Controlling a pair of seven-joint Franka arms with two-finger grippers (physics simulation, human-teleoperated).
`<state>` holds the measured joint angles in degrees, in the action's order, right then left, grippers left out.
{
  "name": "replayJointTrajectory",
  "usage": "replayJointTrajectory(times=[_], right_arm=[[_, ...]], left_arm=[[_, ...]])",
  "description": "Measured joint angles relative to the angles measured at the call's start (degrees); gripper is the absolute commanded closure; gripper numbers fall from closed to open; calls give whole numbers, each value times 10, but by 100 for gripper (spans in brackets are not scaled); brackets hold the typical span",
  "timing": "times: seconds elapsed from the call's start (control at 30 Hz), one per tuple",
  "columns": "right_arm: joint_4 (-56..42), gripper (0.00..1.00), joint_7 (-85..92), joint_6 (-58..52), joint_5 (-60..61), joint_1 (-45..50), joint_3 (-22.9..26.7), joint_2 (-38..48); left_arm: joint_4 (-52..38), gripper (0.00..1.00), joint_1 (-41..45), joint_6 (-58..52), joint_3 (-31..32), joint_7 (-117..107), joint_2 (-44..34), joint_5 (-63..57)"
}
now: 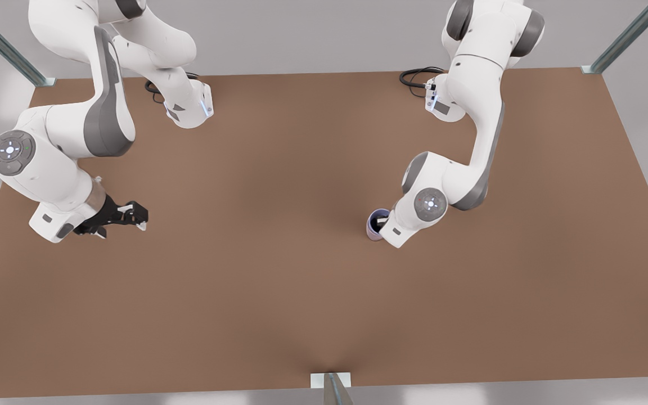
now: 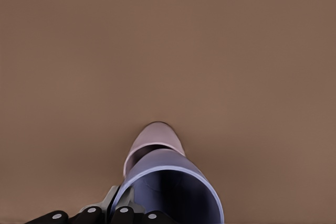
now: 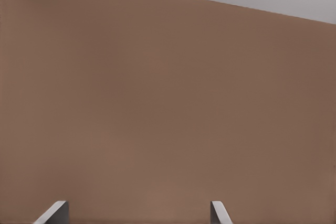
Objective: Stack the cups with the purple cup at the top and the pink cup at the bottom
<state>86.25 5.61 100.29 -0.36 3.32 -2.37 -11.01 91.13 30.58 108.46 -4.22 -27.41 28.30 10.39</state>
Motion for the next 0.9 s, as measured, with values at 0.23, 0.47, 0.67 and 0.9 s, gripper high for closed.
replayJointTrajectory(times=[0.23,0.47,0.67,0.9], right_arm=[[2,0,-22,-3,18,-2,1,0],[3,0,-39,-5,22,-4,1,0],[2,0,-49,-5,22,-2,1,0],[2,0,-57,-5,23,-3,1,0]], left_arm=[[22,79,0,25,2,-25,6,1],[30,0,0,56,2,-27,11,19],[29,0,-2,60,2,-35,7,5],[28,0,-8,51,2,-46,3,-3]])
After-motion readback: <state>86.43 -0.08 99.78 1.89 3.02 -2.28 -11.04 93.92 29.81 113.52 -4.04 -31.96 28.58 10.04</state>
